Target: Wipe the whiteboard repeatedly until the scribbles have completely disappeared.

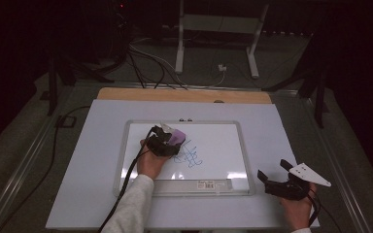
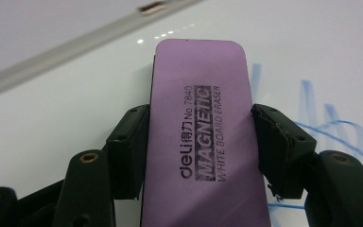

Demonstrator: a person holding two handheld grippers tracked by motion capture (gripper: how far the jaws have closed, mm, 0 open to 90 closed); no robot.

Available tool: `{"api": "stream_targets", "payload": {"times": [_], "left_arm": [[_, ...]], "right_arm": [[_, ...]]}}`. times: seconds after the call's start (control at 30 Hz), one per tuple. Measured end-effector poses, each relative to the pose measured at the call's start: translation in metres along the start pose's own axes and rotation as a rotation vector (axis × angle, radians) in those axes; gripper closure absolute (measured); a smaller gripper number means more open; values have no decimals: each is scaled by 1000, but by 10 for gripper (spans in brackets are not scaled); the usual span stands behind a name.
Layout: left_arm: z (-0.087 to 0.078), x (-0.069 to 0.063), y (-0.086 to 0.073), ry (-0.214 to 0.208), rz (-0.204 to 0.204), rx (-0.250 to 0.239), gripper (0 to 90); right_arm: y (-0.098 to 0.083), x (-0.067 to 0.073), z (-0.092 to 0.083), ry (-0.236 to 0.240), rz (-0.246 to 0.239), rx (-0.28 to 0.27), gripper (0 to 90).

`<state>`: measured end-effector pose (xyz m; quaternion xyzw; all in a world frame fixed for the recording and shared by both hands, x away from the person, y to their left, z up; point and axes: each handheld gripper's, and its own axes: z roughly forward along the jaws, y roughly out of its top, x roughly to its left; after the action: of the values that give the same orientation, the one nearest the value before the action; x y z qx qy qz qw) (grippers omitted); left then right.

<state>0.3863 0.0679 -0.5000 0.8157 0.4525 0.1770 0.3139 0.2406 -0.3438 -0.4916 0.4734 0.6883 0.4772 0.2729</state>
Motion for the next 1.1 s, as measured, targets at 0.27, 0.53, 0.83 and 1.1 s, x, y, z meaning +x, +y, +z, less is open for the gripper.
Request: {"api": "stream_targets", "payload": {"times": [0.27, 0.53, 0.83, 1.1], "left_arm": [[0, 24, 1, 98, -120, 18, 420], [2, 12, 3, 43, -61, 11, 419], [3, -8, 5, -40, 27, 12, 420], [2, -19, 5, -82, 94, 21, 420]], "right_arm": [[0, -1, -1, -2, -2, -3, 0], [0, 0, 0, -1, -3, 0, 0], [0, 0, 0, 1, -2, 3, 0], [0, 1, 1, 1, -2, 3, 0]]}}
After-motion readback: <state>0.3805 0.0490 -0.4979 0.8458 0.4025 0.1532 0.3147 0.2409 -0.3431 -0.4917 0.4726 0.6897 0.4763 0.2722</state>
